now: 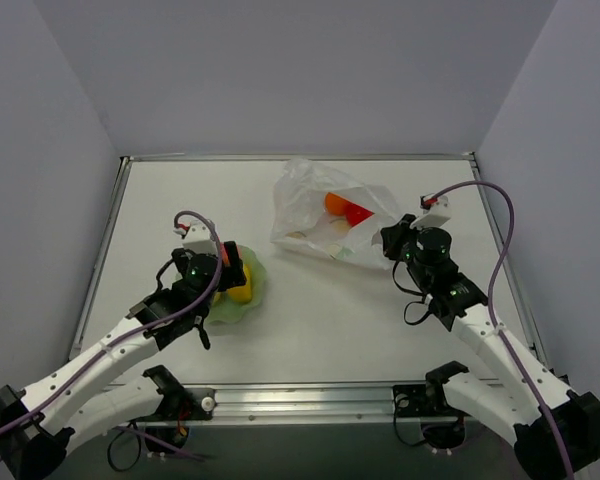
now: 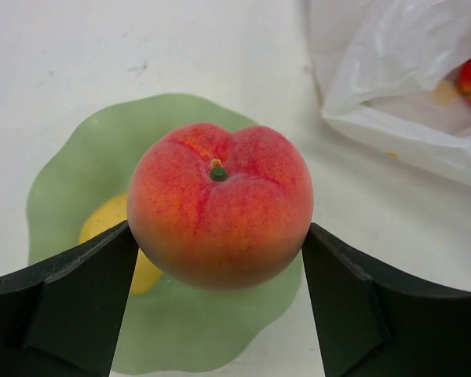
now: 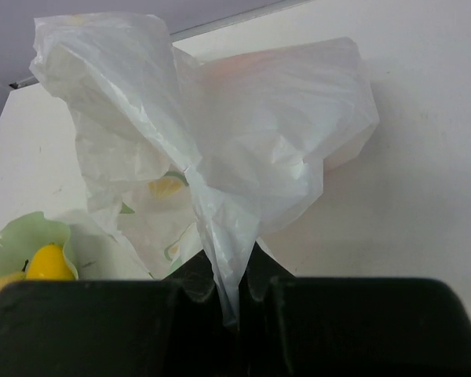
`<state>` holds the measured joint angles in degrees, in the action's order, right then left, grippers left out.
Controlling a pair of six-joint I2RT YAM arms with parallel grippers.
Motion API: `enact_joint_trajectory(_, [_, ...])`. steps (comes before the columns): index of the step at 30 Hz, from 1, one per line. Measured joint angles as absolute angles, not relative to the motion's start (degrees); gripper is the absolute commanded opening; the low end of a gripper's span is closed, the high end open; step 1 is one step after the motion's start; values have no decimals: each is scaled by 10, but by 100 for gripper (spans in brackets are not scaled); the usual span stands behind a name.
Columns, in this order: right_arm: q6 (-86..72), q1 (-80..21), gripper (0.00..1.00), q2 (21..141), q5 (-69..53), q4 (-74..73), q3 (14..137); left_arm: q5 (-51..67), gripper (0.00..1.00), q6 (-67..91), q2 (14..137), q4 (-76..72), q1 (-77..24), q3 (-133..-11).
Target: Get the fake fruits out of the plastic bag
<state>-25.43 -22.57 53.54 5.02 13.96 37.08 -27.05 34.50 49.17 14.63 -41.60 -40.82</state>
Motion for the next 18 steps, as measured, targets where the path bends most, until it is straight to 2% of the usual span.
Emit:
enact_joint_trajectory(5, [-253,-227,0,483,34,92,356,-319,31,349,530,176,-404,-394])
enact_joint_trajectory(9, [-255,-230,0,448,24,68,348,-341,32,345,583,157,-352,-396])
enact_joint_trajectory(12, [-255,-230,0,439,21,59,347,-343,46,345,624,132,-321,-396])
enact_joint_trajectory(13, [-255,-230,0,439,21,57,347,-343,56,345,636,127,-316,-396])
enact_joint_trajectory(16, [-255,-232,0,438,21,48,347,-335,75,345,659,119,-314,-396])
enact_joint_trajectory(18, [-255,-233,0,437,21,46,347,-325,80,346,658,117,-314,-396])
